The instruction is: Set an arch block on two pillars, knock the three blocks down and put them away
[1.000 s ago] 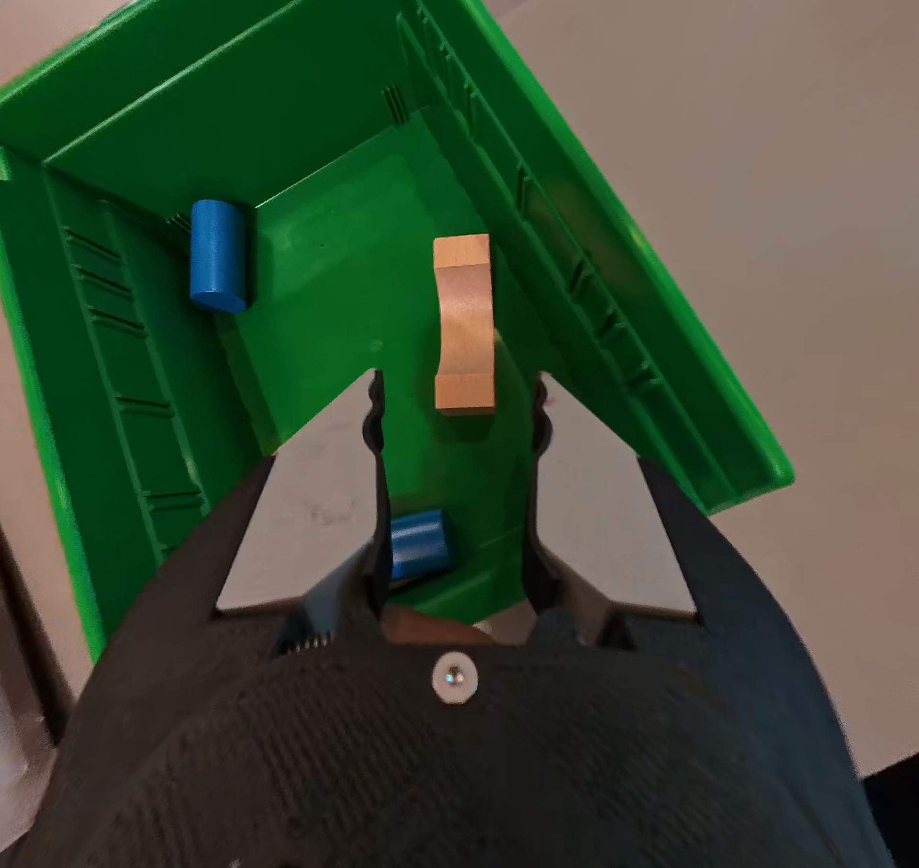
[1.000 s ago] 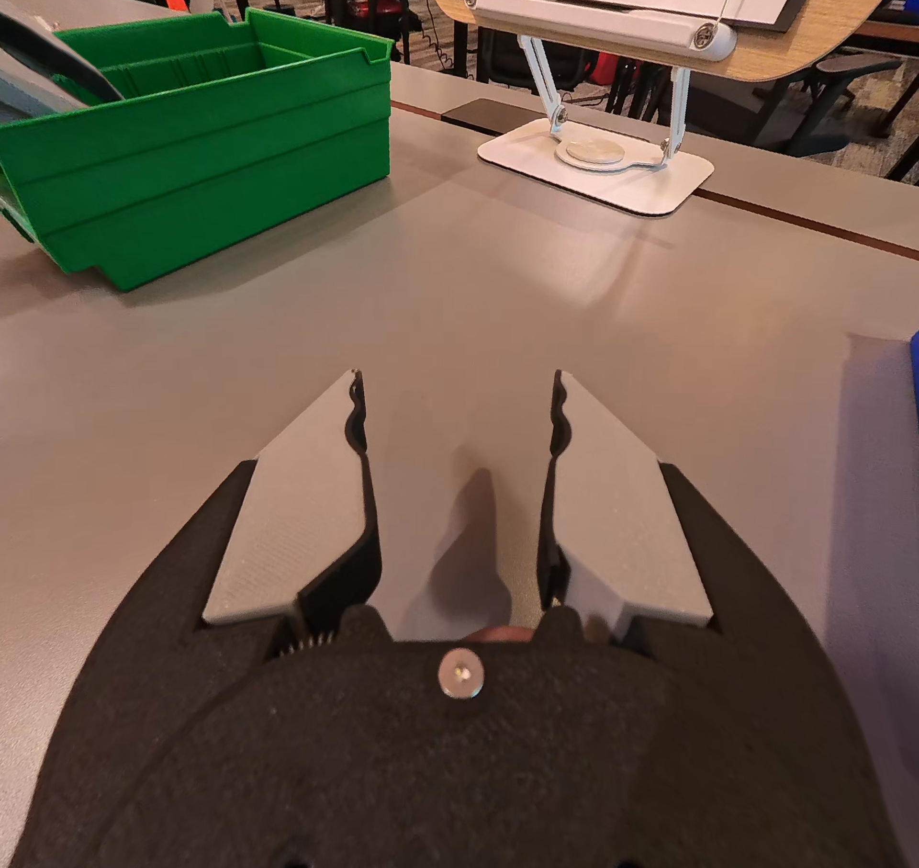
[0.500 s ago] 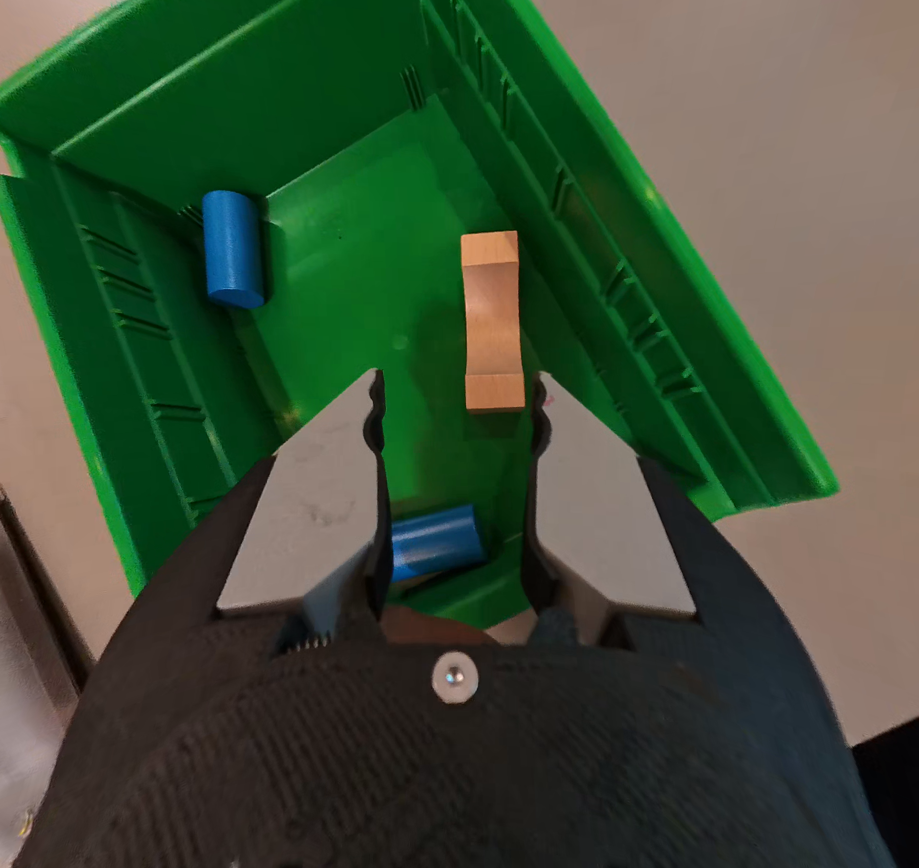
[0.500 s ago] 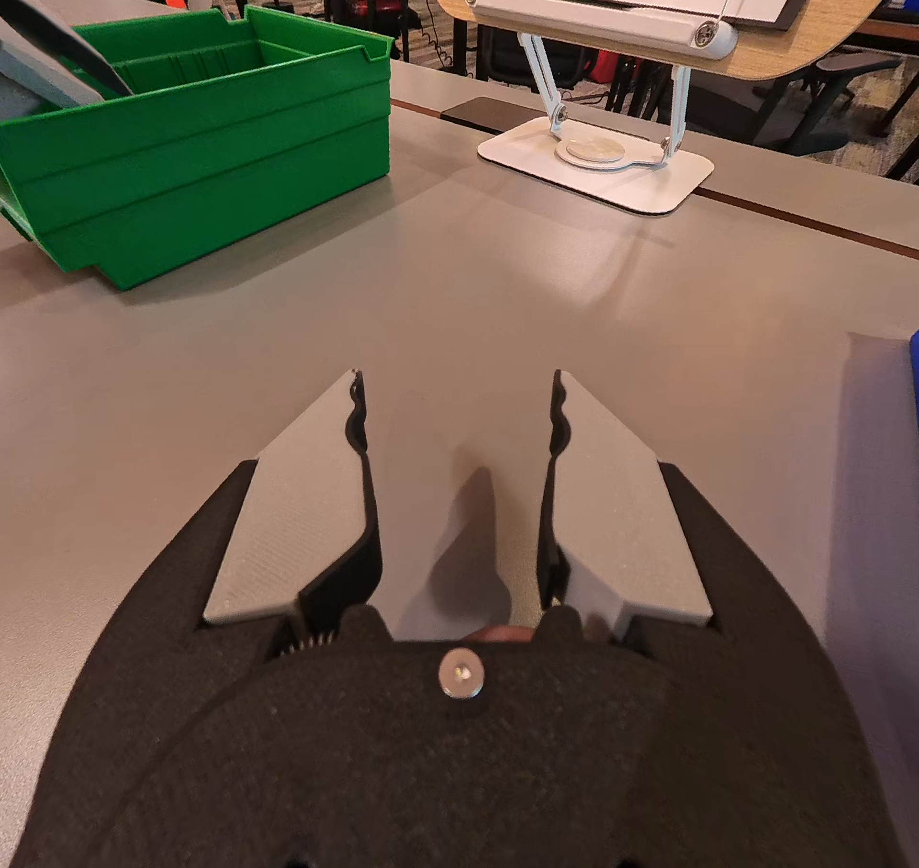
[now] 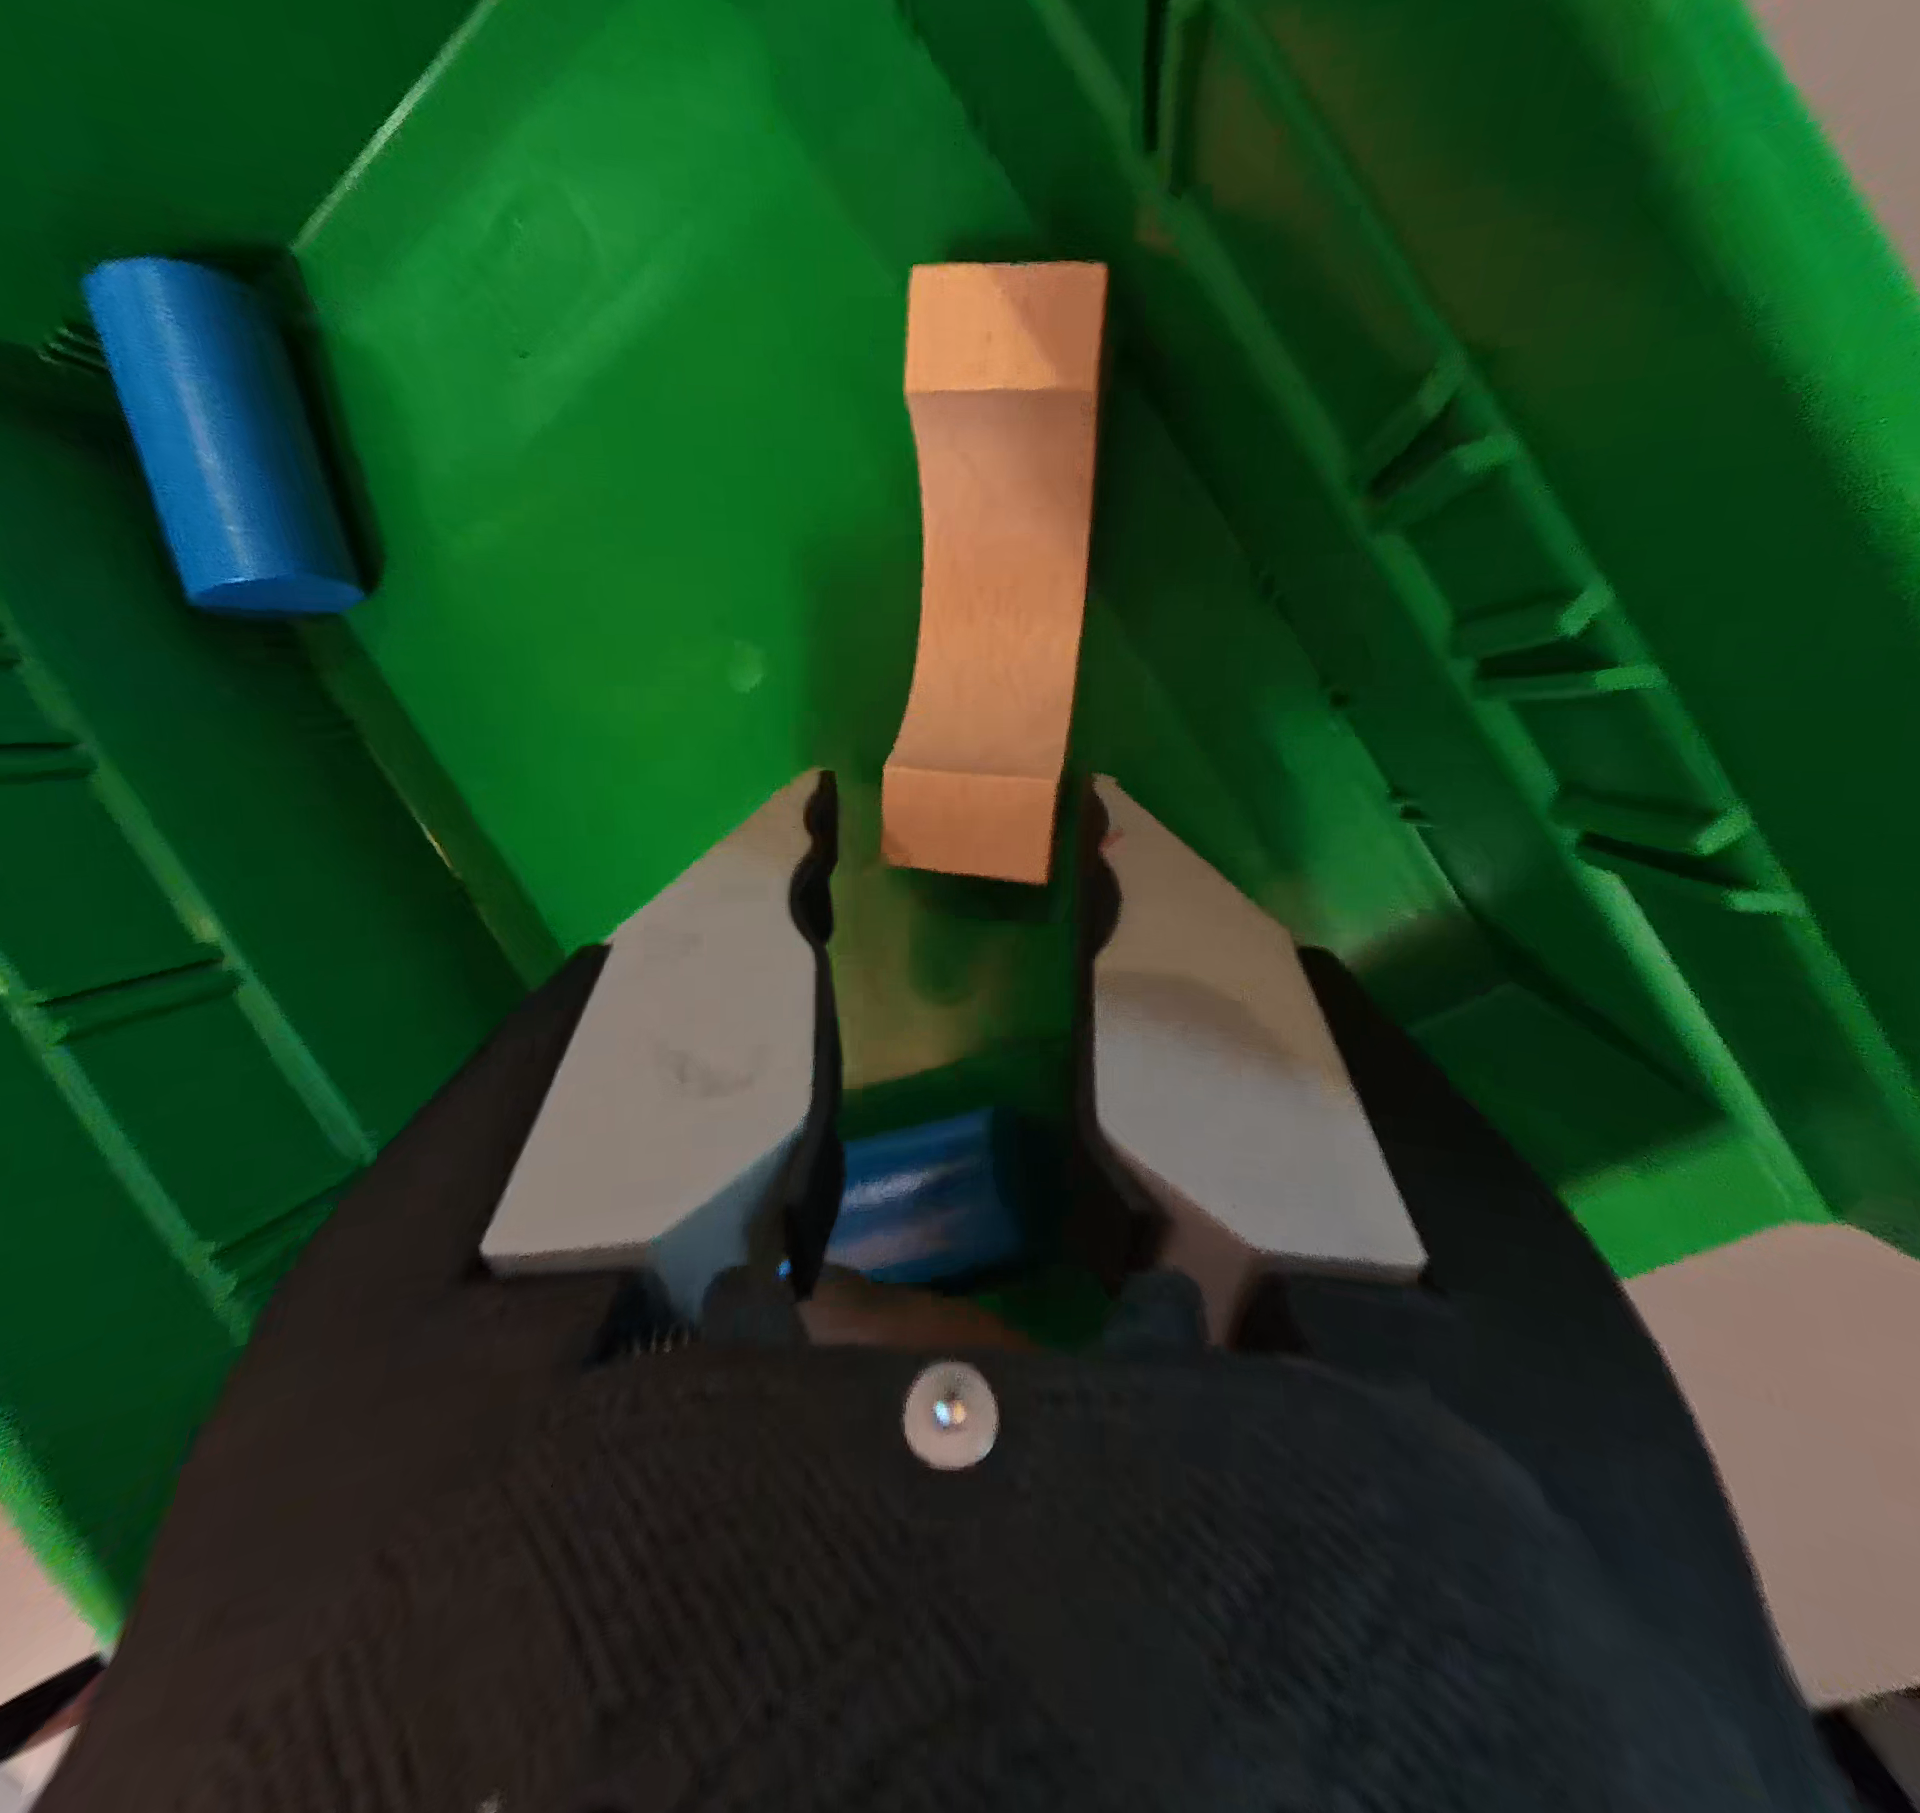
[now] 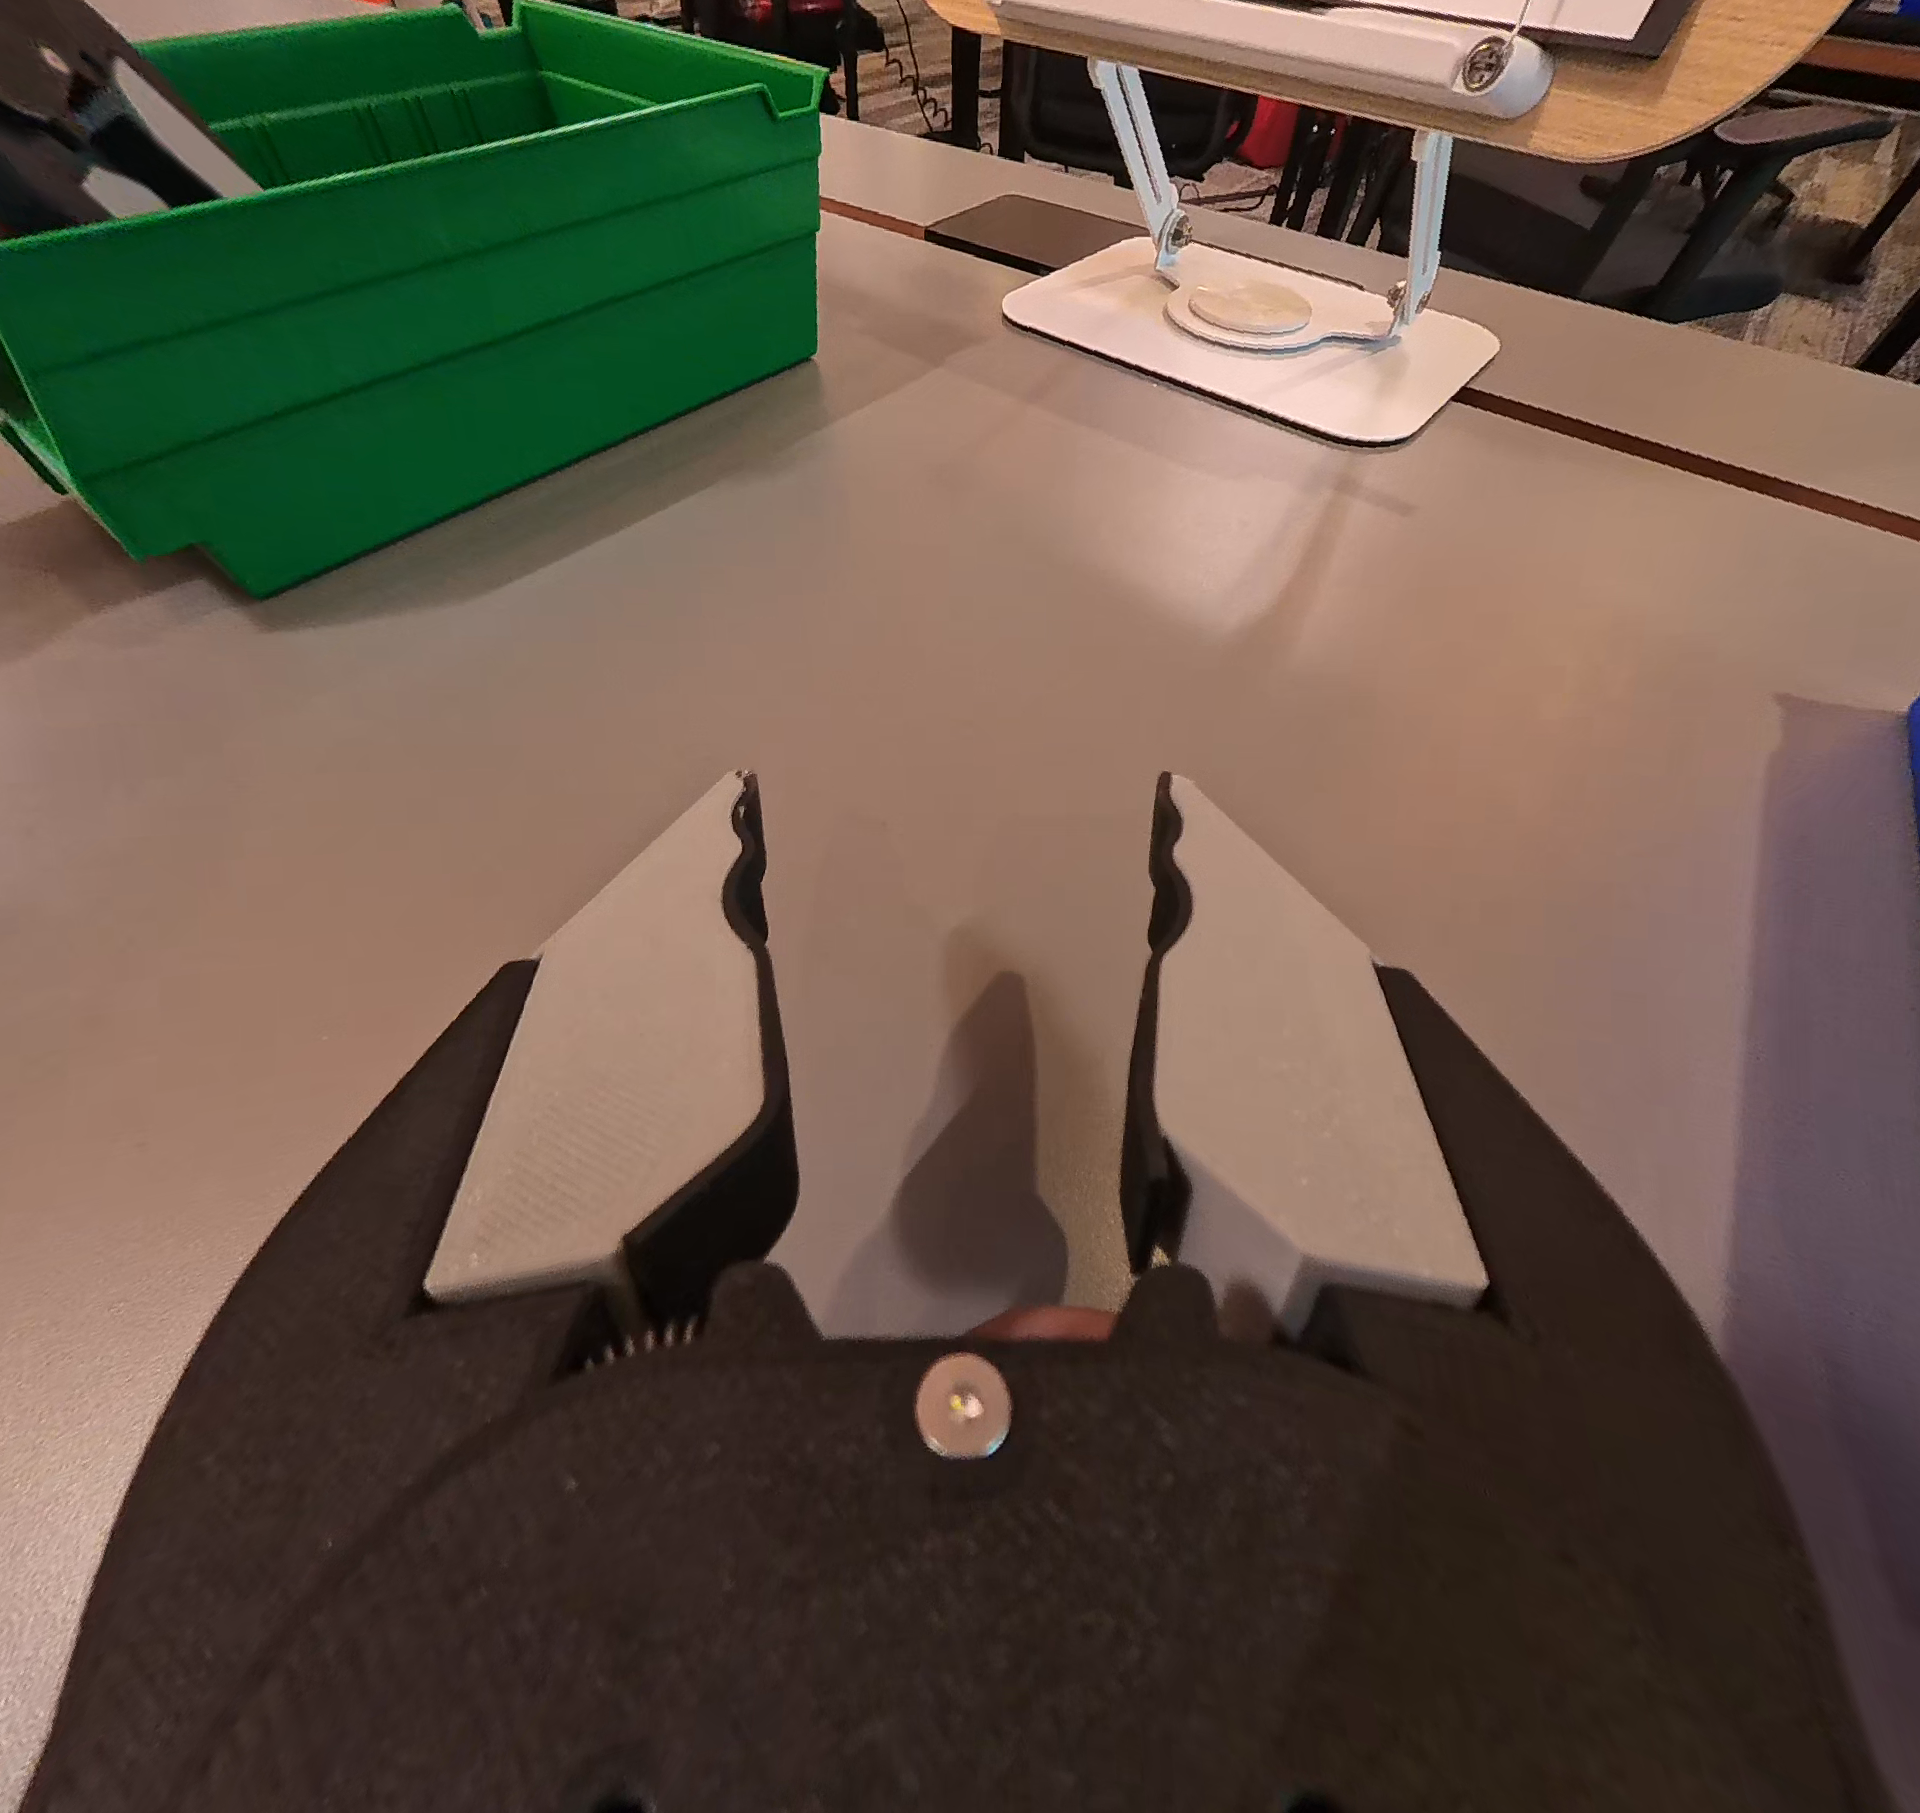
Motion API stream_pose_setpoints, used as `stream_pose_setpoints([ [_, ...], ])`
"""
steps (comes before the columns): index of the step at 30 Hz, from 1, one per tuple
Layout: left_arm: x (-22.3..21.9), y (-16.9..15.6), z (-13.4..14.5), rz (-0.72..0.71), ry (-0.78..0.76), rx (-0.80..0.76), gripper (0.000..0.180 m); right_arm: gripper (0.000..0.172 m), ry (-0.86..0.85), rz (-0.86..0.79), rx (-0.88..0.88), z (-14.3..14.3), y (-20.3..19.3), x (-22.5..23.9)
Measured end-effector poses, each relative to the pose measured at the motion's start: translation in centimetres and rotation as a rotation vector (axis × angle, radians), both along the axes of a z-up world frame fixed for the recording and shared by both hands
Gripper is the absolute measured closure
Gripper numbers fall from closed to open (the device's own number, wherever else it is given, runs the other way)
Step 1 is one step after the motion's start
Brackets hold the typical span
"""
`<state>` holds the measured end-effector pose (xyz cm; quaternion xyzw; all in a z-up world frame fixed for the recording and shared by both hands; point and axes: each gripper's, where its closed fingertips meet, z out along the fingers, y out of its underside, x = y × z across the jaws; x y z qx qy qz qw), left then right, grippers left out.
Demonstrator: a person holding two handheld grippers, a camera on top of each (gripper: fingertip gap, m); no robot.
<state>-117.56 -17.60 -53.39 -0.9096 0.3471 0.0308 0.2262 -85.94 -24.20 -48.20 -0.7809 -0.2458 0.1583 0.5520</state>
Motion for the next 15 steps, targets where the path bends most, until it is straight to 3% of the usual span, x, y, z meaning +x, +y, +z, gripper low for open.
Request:
stream_pose_setpoints([
  [8,-0.2,0.6,0.7,0.001,-0.018,0.030,0.148,0.100,-0.001,0.006,0.001,0.0,-0.1,-0.1],
  [15,-1.0,1.6,5.1,0.055,-0.109,0.206,0.149,0.100,-0.006,0.006,0.003,0.0,-0.1,-0.1],
])
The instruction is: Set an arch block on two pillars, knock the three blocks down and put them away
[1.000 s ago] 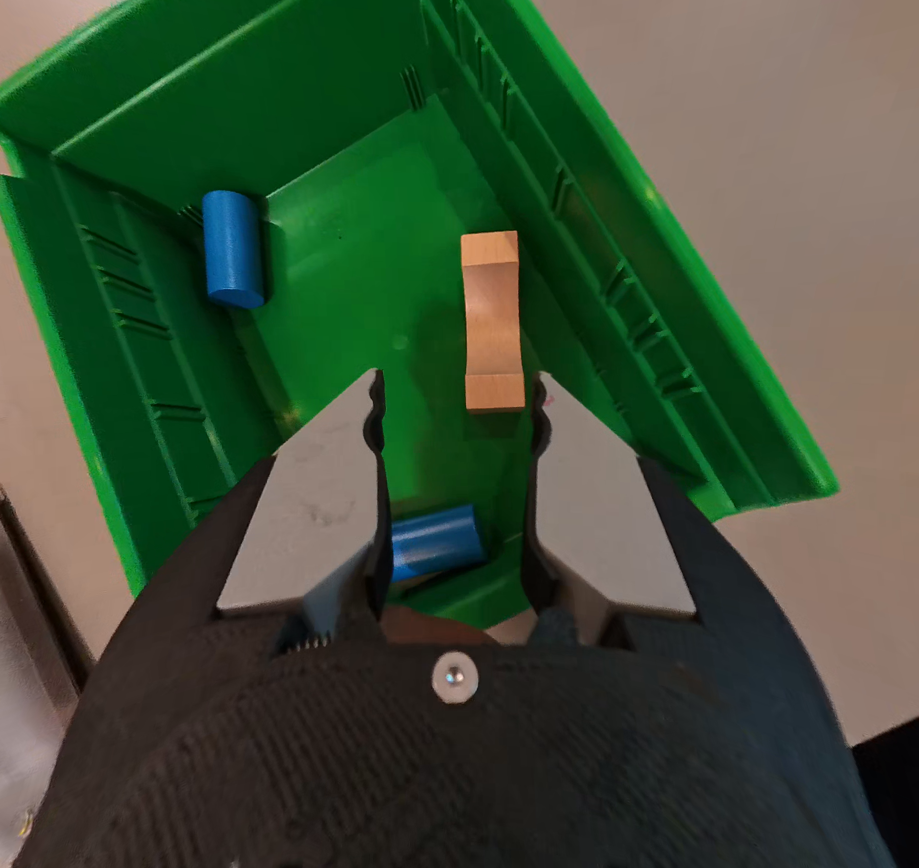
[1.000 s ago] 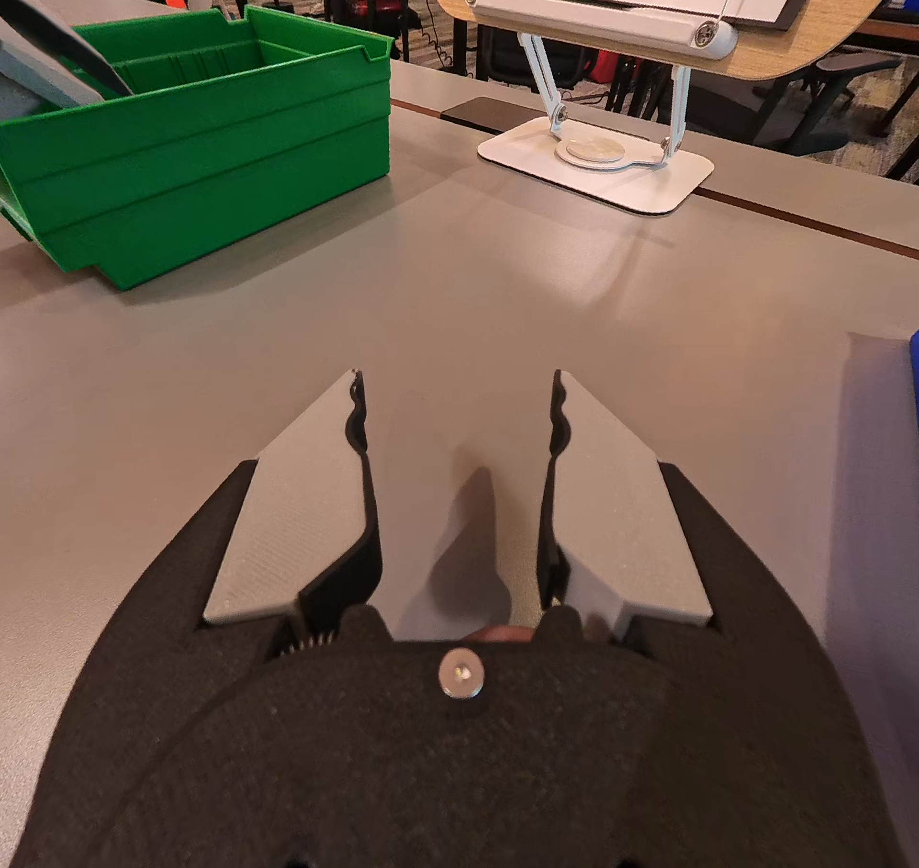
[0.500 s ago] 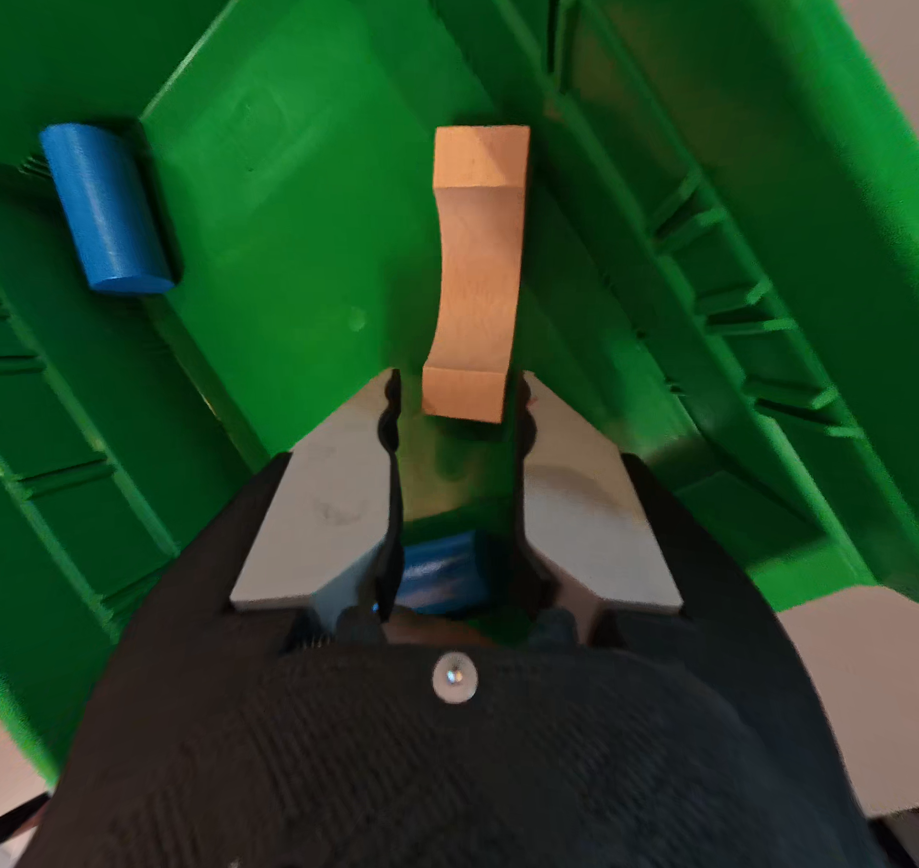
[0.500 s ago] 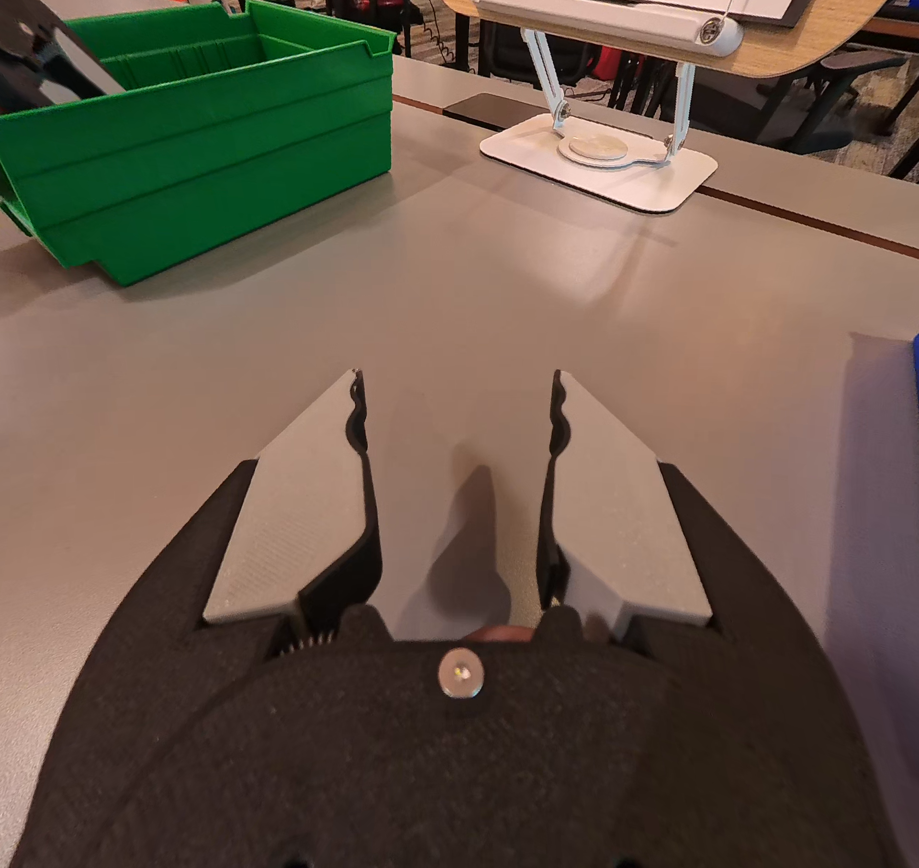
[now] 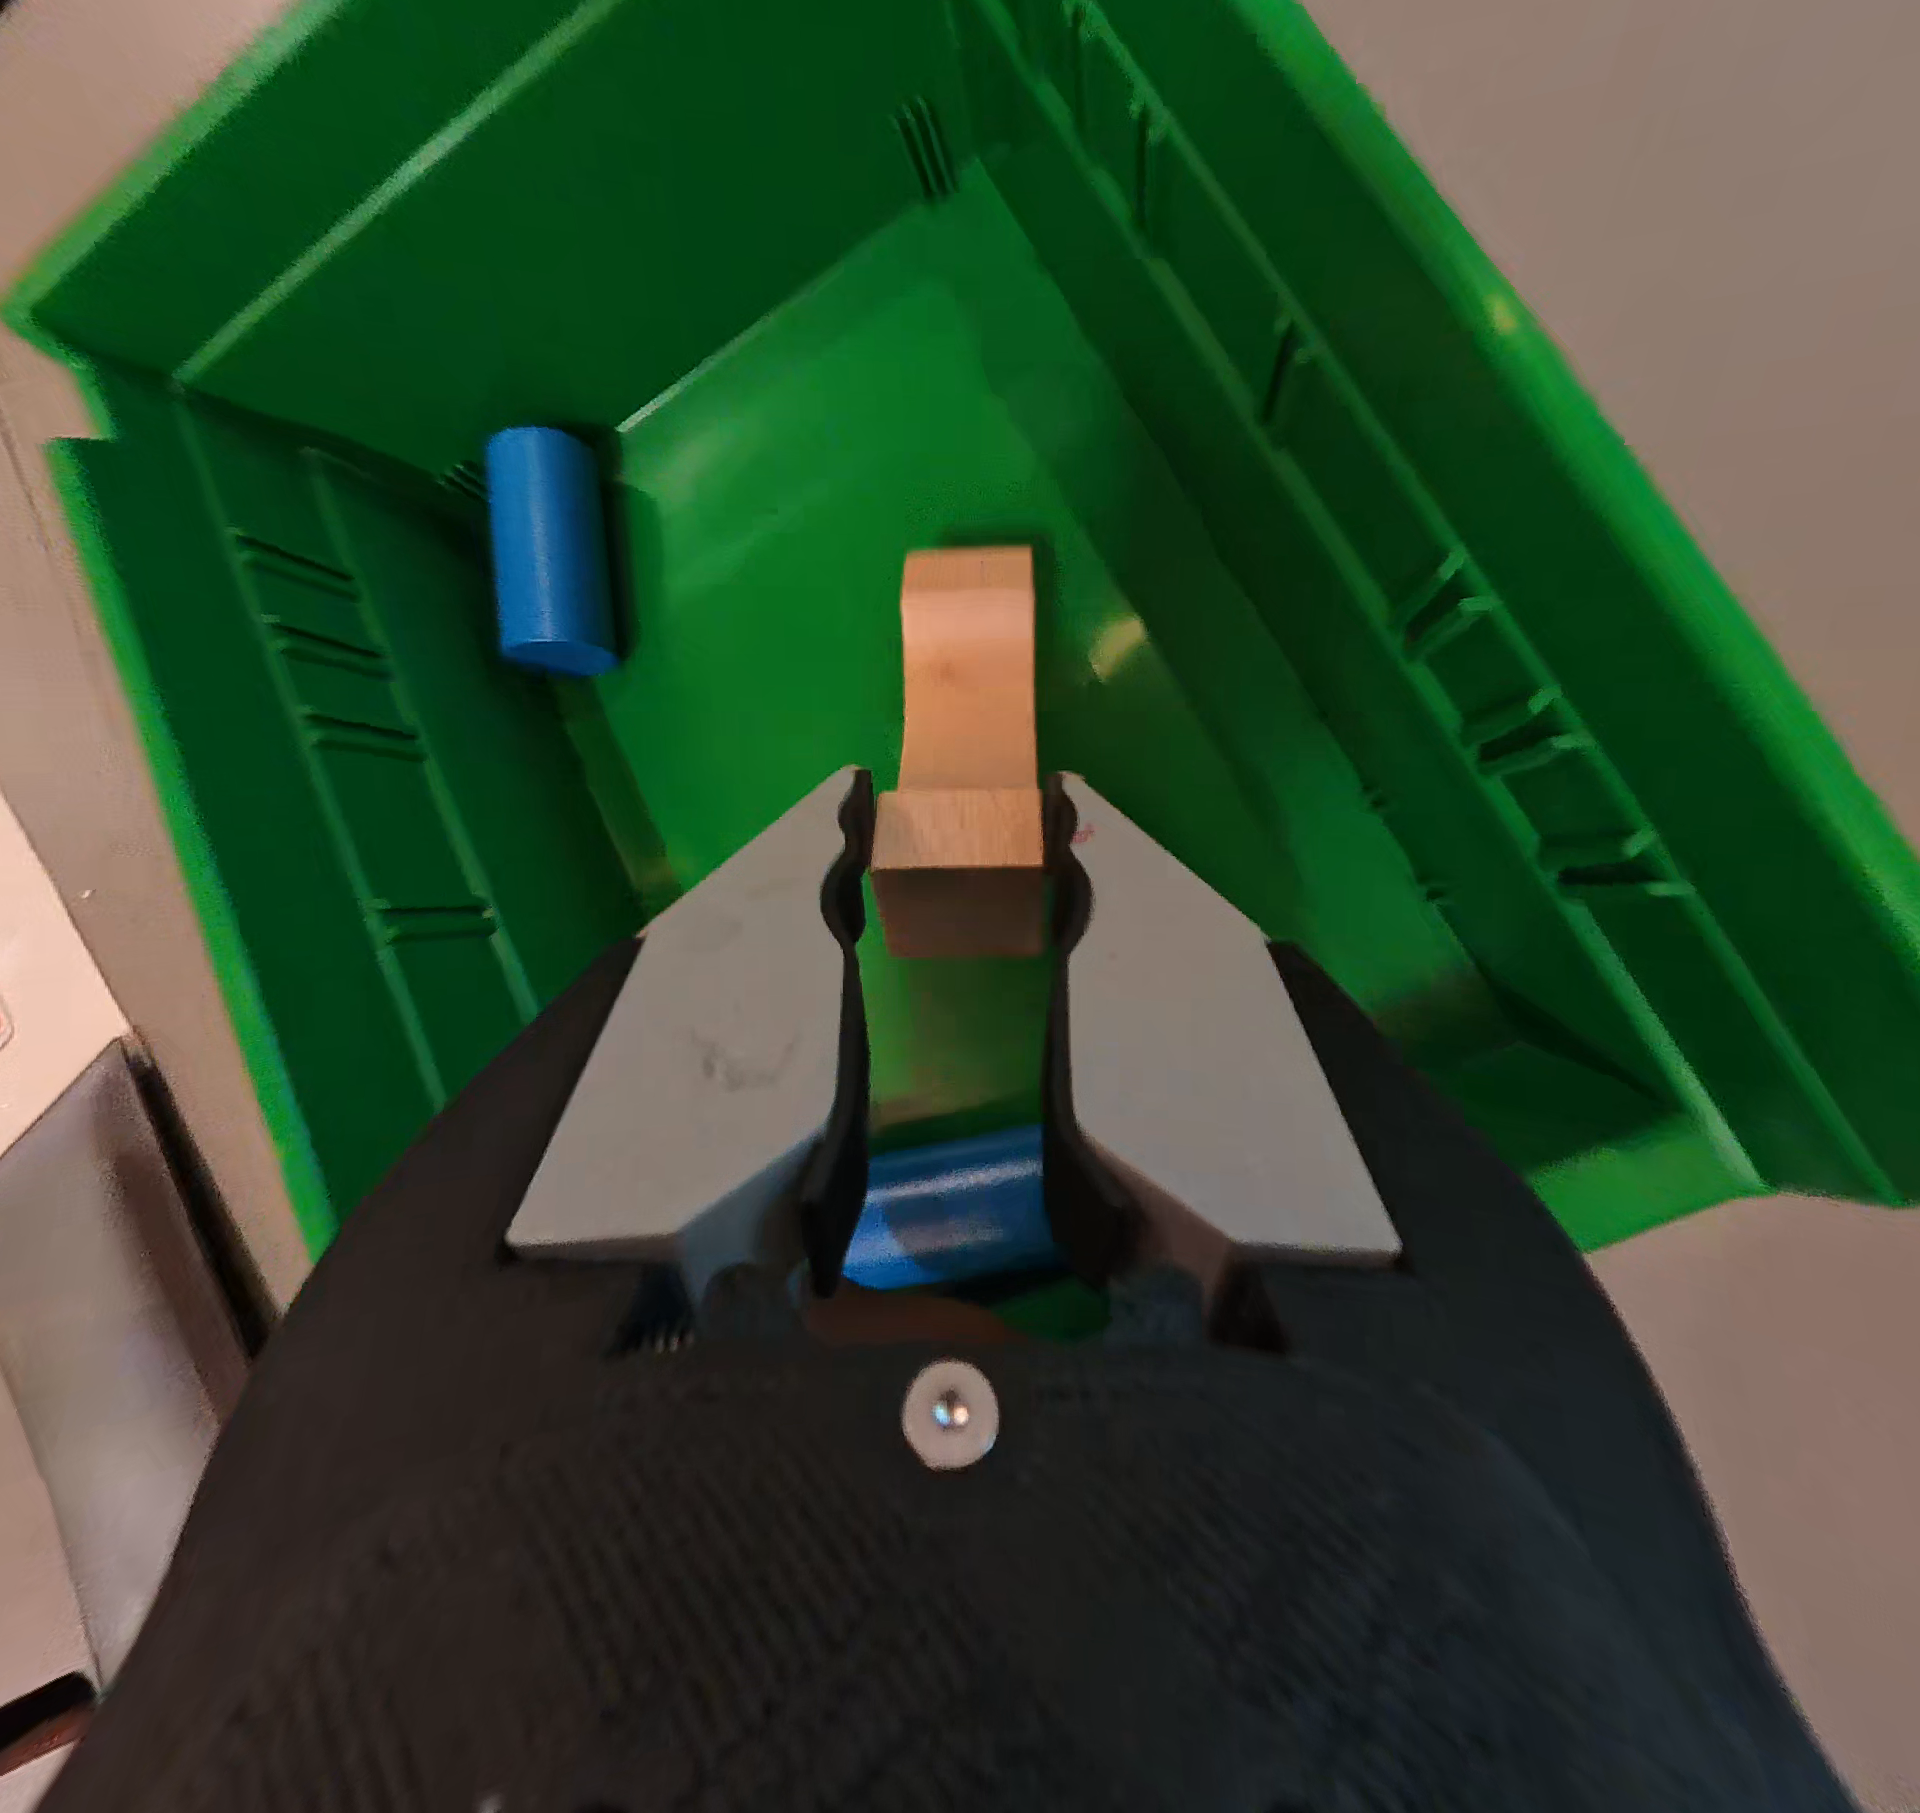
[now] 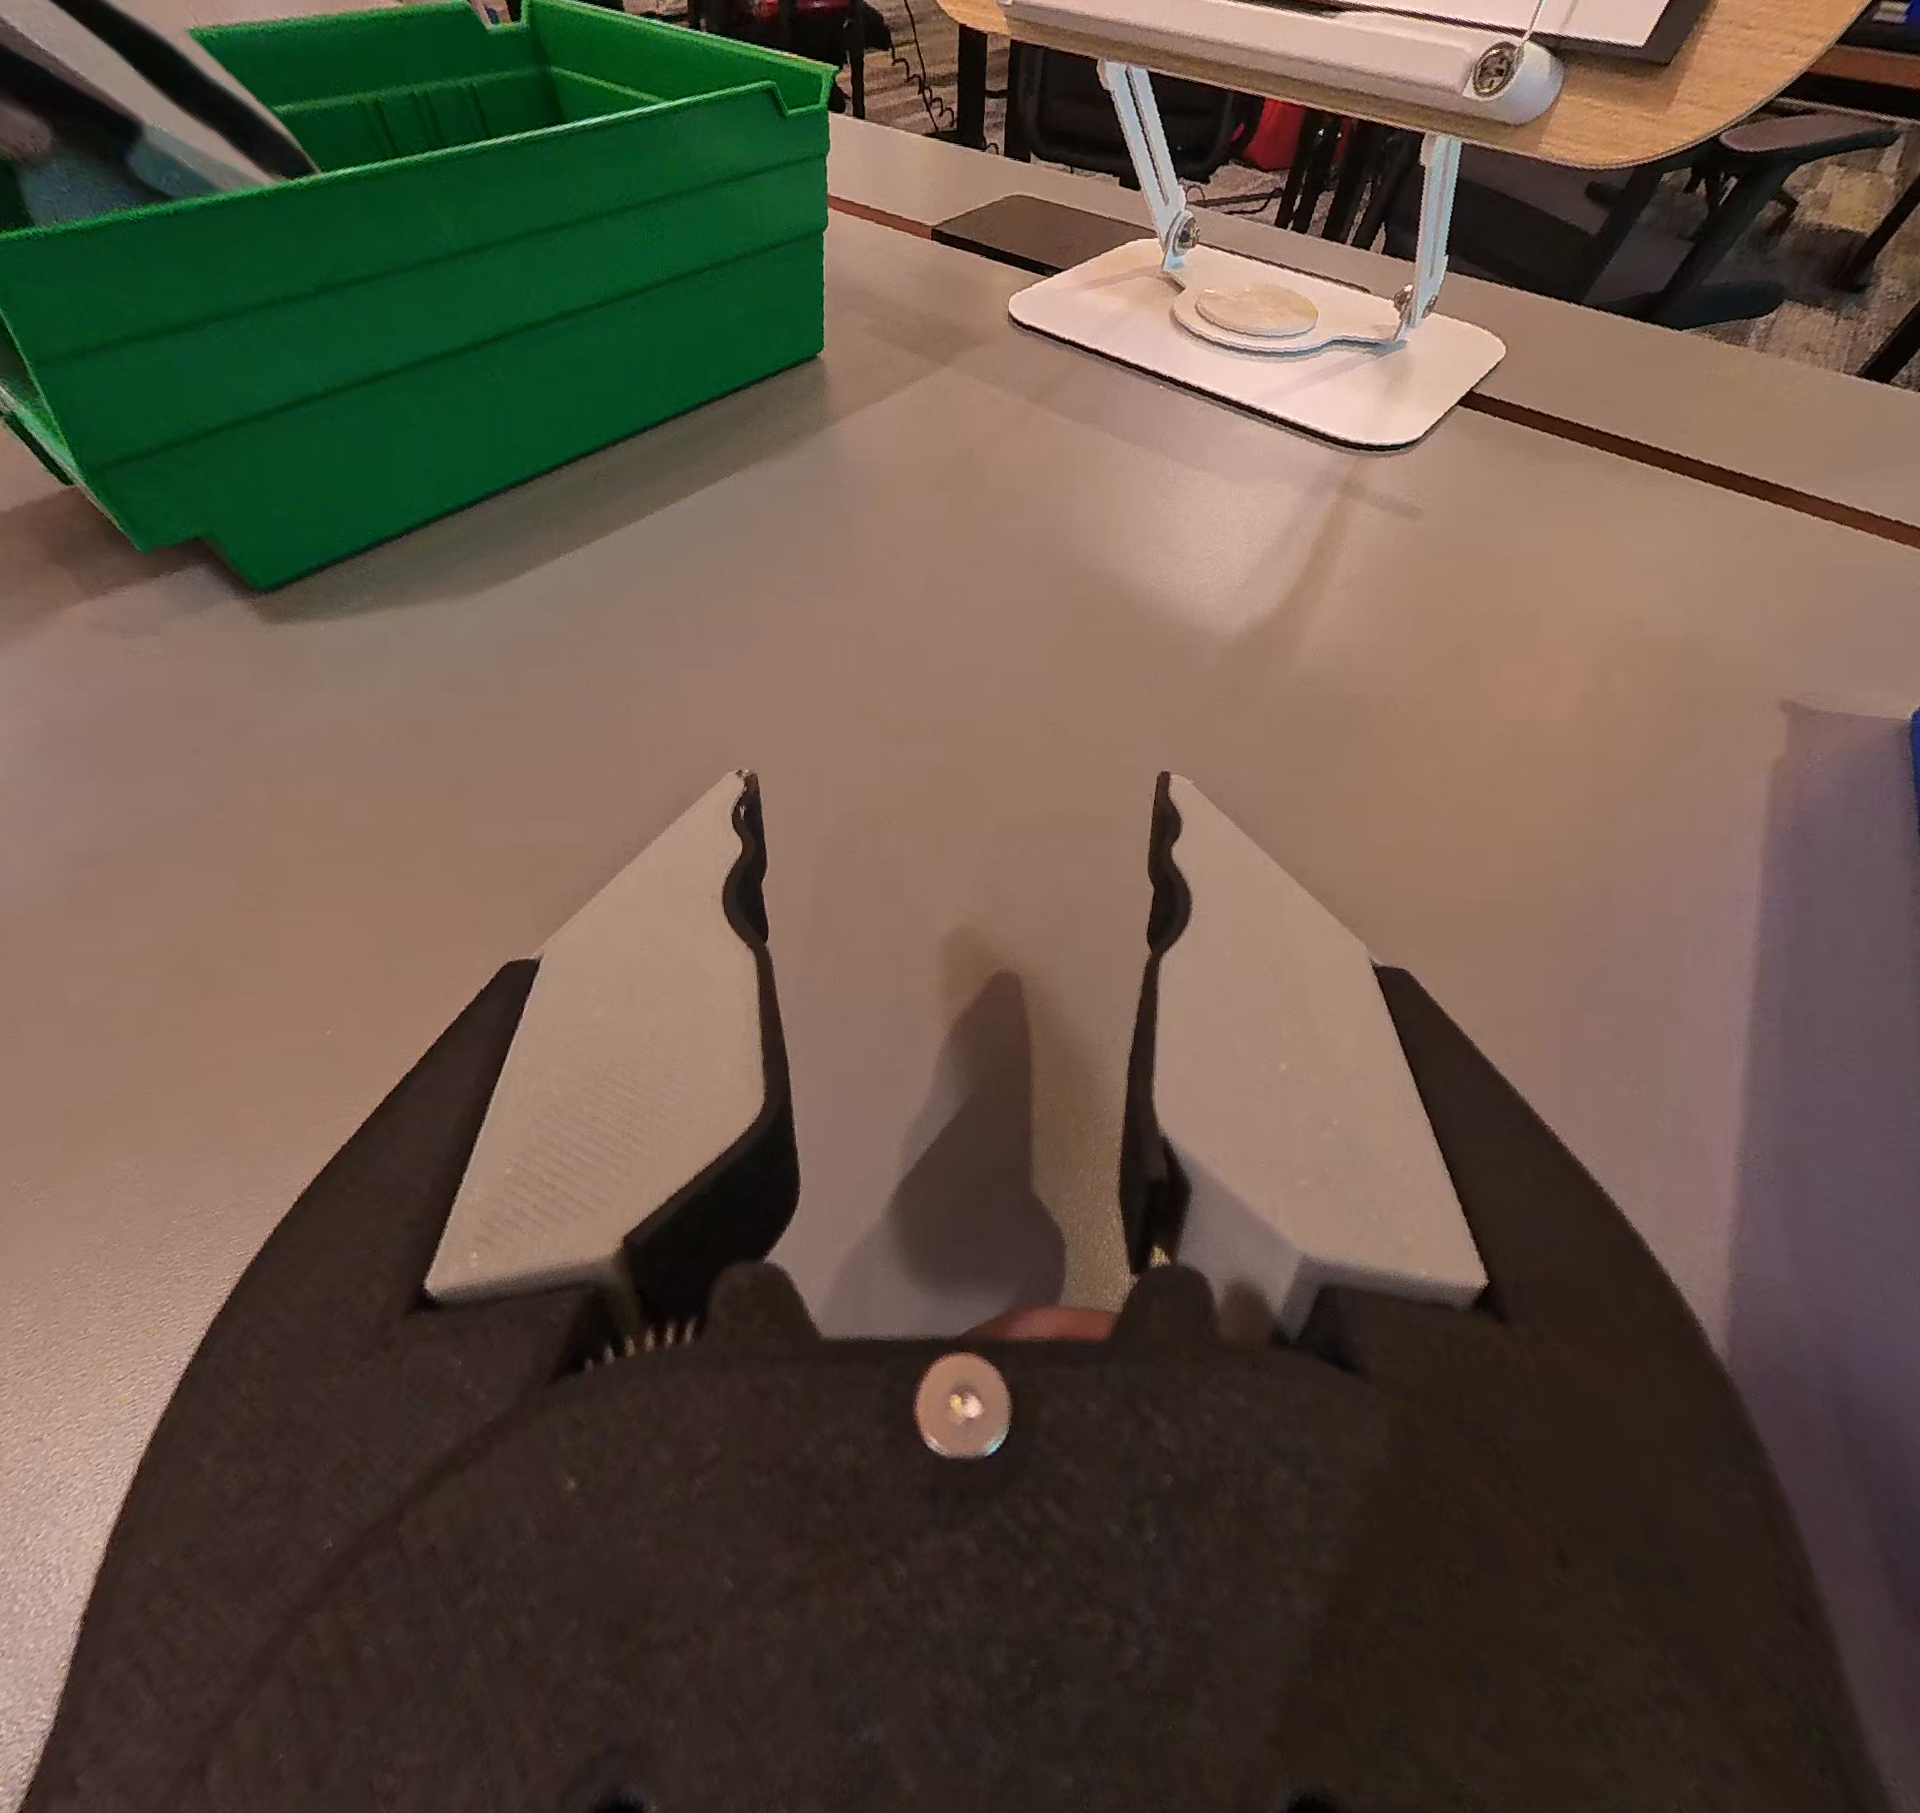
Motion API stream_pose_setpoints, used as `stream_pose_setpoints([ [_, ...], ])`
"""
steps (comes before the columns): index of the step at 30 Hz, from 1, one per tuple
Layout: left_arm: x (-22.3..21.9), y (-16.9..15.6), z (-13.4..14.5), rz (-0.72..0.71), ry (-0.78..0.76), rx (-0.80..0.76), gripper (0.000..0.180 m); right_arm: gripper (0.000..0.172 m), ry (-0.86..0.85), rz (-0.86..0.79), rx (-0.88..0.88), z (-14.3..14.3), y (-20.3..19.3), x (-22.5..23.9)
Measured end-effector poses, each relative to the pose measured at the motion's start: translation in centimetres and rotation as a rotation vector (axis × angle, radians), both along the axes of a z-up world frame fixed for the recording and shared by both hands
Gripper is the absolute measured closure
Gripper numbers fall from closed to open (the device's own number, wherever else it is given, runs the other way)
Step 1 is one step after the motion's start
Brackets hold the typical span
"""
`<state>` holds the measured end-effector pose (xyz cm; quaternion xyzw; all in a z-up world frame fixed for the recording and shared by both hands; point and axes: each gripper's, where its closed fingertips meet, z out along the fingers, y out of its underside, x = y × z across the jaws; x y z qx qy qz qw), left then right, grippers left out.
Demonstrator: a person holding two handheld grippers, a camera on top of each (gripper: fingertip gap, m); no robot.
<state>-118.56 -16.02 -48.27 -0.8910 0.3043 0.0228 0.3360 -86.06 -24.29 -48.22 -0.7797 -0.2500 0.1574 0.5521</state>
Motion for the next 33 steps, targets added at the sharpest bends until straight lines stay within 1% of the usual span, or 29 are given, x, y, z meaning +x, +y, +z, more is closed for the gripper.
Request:
stream_pose_setpoints([
  [2,-0.2,0.1,1.0,0.012,-0.032,0.039,0.149,0.100,-0.004,0.000,0.000,0.0,0.0,0.0],
  [4,-0.4,0.0,1.5,0.019,-0.044,0.058,0.149,0.100,-0.008,0.000,0.001,-0.1,0.0,0.0],
  [10,0.0,-0.7,1.1,-0.008,-0.022,0.032,0.149,0.100,-0.010,0.001,0.003,-0.1,-0.1,-0.1],
  [17,0.9,-1.5,0.7,-0.086,0.098,-0.053,0.149,0.100,-0.010,0.006,0.002,-0.1,-0.1,-0.1],
  [22,0.7,-2.0,1.6,-0.131,0.201,-0.123,0.149,0.100,-0.012,0.007,0.002,-0.1,-0.2,-0.2],
  [25,0.7,-2.7,1.7,-0.164,0.240,-0.186,0.149,0.100,-0.014,0.009,-0.002,-0.2,-0.1,-0.2],
  [30,1.6,-1.5,1.1,-0.155,0.260,-0.166,0.150,0.100,-0.018,0.007,0.002,-0.1,-0.2,-0.2],
  [31,2.1,-1.2,1.3,-0.159,0.243,-0.146,0.180,0.100,-0.016,0.007,0.003,-0.1,-0.2,-0.2],
  [33,2.8,-0.9,1.4,-0.165,0.219,-0.140,0.180,0.100,-0.012,0.008,0.004,-0.1,-0.2,-0.2],
])
